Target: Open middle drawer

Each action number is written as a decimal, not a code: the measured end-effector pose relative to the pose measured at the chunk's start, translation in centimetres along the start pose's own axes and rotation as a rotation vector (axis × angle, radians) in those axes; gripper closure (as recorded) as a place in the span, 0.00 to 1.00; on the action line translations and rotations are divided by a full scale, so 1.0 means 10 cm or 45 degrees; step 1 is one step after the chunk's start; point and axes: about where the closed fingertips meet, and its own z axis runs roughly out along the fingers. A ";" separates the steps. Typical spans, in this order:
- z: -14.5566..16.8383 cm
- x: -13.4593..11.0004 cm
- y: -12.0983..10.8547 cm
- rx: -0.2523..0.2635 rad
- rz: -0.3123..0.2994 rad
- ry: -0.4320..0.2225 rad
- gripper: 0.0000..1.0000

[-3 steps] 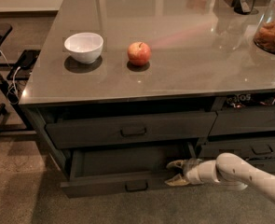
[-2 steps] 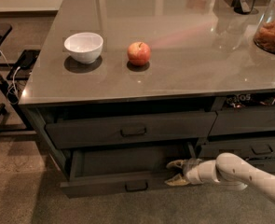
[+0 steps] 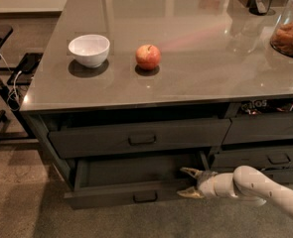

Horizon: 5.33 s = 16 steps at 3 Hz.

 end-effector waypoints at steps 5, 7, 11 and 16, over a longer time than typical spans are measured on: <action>-0.24 0.08 0.37 -0.017 -0.029 -0.031 1.00; -0.25 -0.02 0.52 -0.038 -0.037 -0.057 0.83; -0.29 -0.03 0.53 -0.044 -0.037 -0.060 0.00; -0.46 0.00 0.78 -0.096 -0.036 -0.092 1.00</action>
Offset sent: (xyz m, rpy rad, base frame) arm -0.1419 -0.0760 -0.0579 0.0488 -0.0112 0.1173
